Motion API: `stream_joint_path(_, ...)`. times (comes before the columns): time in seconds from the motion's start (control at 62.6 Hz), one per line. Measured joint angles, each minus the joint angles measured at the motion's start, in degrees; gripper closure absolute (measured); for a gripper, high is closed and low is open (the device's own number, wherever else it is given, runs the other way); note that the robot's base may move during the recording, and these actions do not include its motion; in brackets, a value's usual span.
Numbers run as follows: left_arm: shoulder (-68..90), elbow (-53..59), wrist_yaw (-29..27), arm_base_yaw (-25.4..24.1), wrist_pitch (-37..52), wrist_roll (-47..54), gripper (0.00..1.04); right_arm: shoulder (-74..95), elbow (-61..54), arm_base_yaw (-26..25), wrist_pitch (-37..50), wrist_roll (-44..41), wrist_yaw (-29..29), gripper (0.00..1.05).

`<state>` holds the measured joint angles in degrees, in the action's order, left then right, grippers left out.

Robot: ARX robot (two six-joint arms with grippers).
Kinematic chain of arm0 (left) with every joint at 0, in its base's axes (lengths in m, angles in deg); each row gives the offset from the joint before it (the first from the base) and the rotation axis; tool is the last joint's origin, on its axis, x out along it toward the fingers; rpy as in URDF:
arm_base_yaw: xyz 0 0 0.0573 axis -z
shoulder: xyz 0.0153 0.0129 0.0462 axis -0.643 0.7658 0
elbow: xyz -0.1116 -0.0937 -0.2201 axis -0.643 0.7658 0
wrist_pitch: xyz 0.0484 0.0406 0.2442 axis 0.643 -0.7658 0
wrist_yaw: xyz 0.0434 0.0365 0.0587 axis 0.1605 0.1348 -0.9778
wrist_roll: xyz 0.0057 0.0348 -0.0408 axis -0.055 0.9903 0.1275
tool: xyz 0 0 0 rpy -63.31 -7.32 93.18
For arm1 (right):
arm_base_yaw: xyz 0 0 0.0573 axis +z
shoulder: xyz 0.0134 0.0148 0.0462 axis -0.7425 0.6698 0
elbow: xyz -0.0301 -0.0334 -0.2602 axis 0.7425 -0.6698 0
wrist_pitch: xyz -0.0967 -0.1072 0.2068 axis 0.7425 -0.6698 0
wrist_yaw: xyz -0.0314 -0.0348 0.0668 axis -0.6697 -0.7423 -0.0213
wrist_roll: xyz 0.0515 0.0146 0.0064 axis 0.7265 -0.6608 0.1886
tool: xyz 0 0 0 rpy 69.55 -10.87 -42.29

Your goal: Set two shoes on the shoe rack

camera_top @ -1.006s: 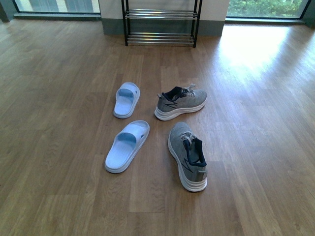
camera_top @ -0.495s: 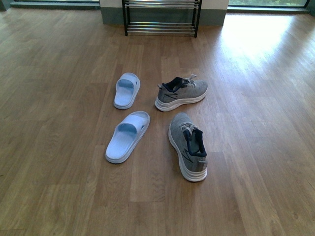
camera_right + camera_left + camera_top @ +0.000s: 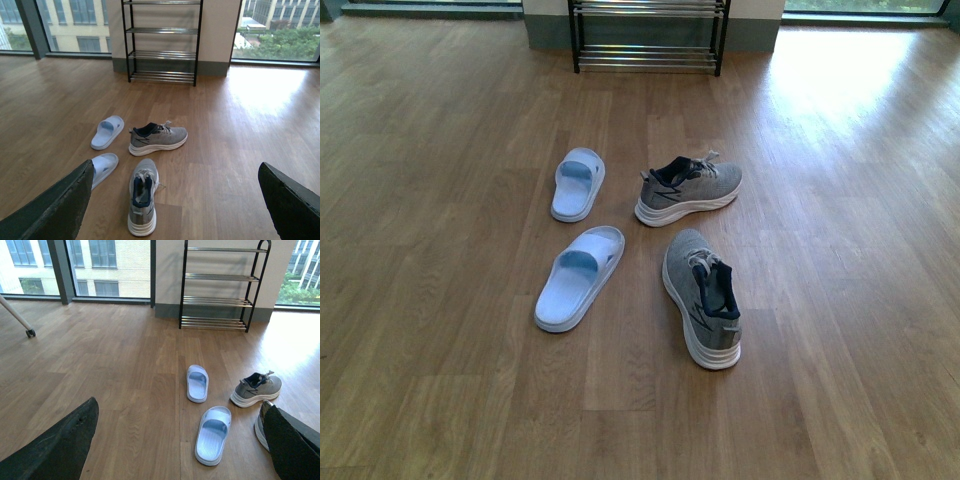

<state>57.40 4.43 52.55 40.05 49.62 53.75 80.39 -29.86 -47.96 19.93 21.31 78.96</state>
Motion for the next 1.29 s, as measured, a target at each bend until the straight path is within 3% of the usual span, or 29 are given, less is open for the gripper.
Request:
stream_joint_path(1.182, 0.00, -0.02, -0.09, 0.02, -0.02, -0.07, 0.09, 0.04, 0.00, 0.00, 0.00, 0.00, 0.00, 0.09)
stream_joint_path(1.214, 1.18, -0.81, -4.61, 1.09, -2.51, -2.67, 0.09, 0.07, 0.00, 0.00, 0.00, 0.00, 0.00, 0.09)
stream_joint_path(1.246, 5.03, -3.63, -12.87, 3.87, -9.20, -8.96, 0.09, 0.04, -0.02, 0.00, 0.00, 0.00, 0.00, 0.09)
stream_joint_path(1.294, 11.52, -6.58, -19.19, 4.83, -13.90, -18.25, 0.09, 0.04, 0.00, 0.00, 0.00, 0.00, 0.00, 0.09)
